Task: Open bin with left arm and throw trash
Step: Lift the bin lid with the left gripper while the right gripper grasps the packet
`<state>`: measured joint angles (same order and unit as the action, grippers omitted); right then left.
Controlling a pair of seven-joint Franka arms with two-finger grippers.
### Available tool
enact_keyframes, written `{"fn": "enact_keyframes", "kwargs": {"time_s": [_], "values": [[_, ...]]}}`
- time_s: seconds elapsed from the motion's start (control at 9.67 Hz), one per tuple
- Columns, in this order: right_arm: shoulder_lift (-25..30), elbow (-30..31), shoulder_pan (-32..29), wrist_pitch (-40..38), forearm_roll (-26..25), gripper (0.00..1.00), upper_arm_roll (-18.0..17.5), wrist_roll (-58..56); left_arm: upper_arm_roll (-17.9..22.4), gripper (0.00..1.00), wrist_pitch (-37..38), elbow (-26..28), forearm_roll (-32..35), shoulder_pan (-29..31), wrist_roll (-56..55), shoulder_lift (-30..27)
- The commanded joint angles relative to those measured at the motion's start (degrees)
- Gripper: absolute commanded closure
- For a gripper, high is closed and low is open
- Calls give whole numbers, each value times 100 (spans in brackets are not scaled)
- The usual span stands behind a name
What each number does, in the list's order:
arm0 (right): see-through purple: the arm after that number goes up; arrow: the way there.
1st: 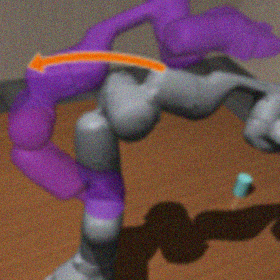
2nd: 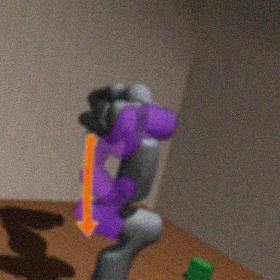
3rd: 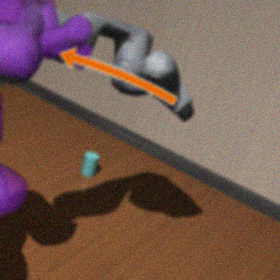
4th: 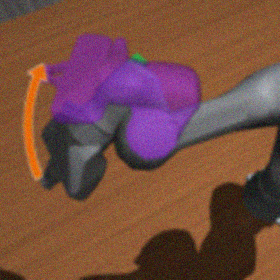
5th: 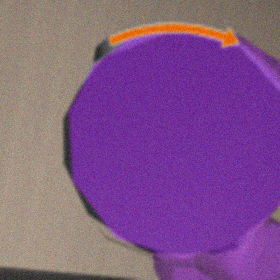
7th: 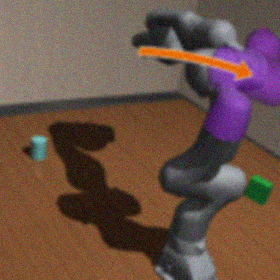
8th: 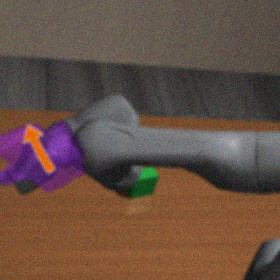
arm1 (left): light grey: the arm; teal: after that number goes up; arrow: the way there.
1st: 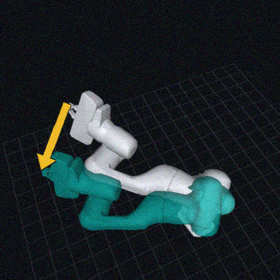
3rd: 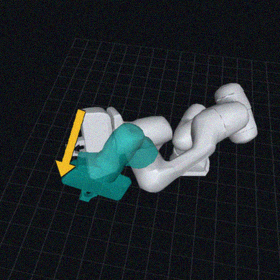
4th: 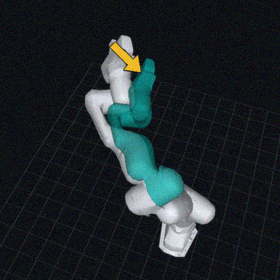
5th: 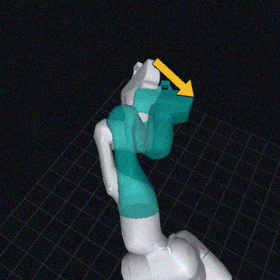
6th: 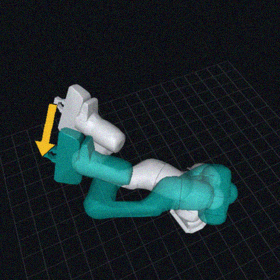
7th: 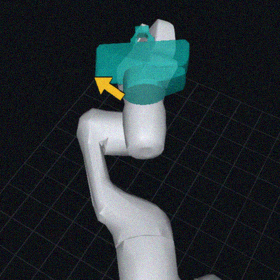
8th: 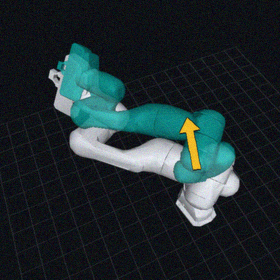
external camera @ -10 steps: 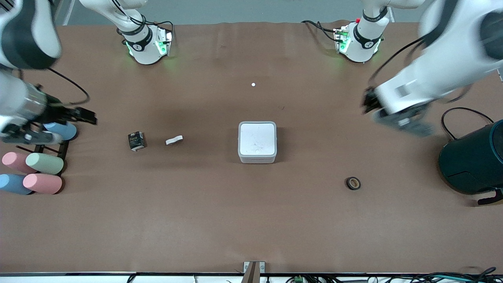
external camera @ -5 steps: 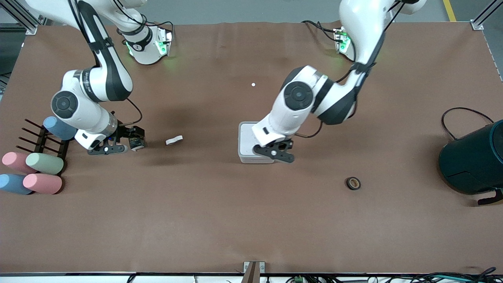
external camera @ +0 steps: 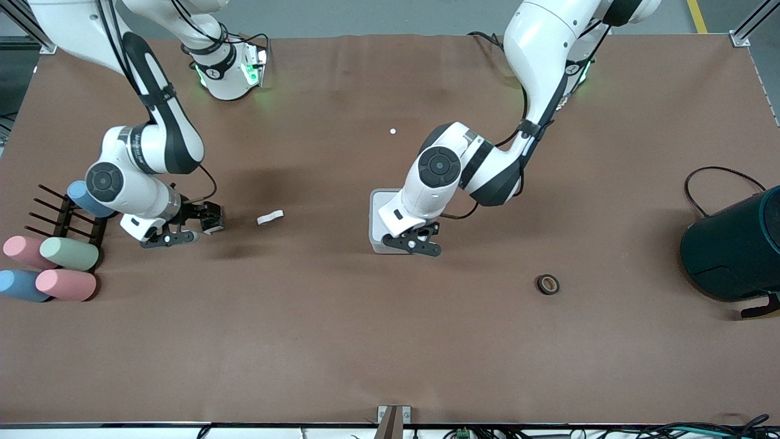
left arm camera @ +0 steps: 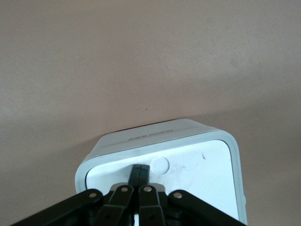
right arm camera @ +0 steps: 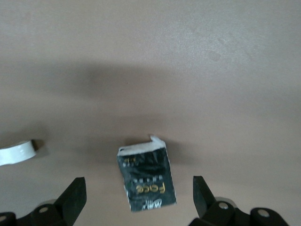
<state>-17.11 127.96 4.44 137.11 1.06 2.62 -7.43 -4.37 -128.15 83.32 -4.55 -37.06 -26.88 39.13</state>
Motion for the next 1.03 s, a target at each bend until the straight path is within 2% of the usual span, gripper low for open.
{"fn": "enact_keyframes", "kwargs": {"time_s": [0.0,0.1,0.21,0.31,0.41,0.52,0.62,0.72,0.83,0.93], "values": [[-196,315,-22,647,-9,0,-34,-91,24,100,-545,0,-11,-82,-273,341],[-266,447,-31,990,-9,0,-34,-231,42,100,-257,0,15,-30,-309,167],[-319,449,-22,1002,-9,0,-34,-267,77,100,494,-52,24,75,-283,-191],[-354,457,-13,985,-18,0,-34,-294,112,100,928,-79,33,215,-248,-517],[-372,458,-4,941,-18,18,-34,-416,121,100,1332,-79,77,443,-143,-825],[-372,458,-22,775,-18,48,-34,-460,104,99,1667,-79,277,697,275,-1019],[-363,440,-39,634,-18,74,-34,-452,103,94,1957,-61,419,1135,1036,-1073],[-328,379,-39,450,-18,95,-34,-391,103,61,2117,-18,429,1609,1845,-1022],[-267,100,-22,39,34,100,-34,-277,103,32,2101,70,498,2092,2392,-864],[-214,-407,4,-661,52,100,-51,2,95,0,1962,131,708,2410,2946,-697]]}}
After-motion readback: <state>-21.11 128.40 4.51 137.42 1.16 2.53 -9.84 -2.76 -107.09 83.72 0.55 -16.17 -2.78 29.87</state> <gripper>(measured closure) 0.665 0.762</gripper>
